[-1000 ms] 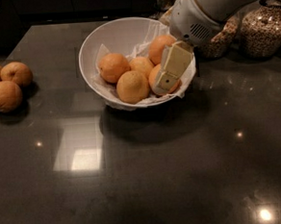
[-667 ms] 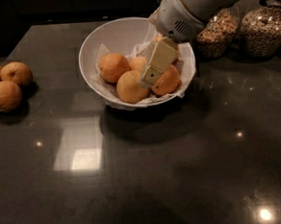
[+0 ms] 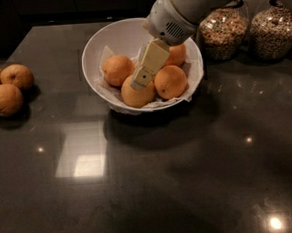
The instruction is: Pick orange from white bowl
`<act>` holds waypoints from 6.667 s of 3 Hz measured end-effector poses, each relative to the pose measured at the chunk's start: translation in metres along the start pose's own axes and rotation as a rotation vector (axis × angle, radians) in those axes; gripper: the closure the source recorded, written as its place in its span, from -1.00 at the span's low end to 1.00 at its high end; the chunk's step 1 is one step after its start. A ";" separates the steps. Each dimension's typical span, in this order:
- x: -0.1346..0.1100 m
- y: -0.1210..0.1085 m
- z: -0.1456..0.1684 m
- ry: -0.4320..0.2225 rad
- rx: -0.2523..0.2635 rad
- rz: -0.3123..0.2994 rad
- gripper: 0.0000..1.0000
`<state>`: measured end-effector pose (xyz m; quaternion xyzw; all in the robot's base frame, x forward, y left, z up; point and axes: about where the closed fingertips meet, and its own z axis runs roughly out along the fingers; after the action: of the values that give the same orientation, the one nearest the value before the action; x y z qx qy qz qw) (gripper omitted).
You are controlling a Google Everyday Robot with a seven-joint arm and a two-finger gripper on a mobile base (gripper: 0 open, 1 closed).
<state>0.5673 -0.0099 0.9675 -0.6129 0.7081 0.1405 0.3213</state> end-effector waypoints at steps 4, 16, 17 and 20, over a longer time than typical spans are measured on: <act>-0.021 -0.028 0.059 -0.057 -0.043 -0.051 -0.98; -0.008 -0.036 0.128 0.024 -0.115 -0.099 -0.26; -0.008 -0.037 0.128 0.027 -0.117 -0.098 0.11; -0.014 -0.037 0.120 -0.009 -0.110 -0.105 1.00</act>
Offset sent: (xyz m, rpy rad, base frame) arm 0.0363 0.0343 -0.0298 0.0632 0.0189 -0.0018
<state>0.6368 0.0644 0.8929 -0.6652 0.6648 0.1650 0.2971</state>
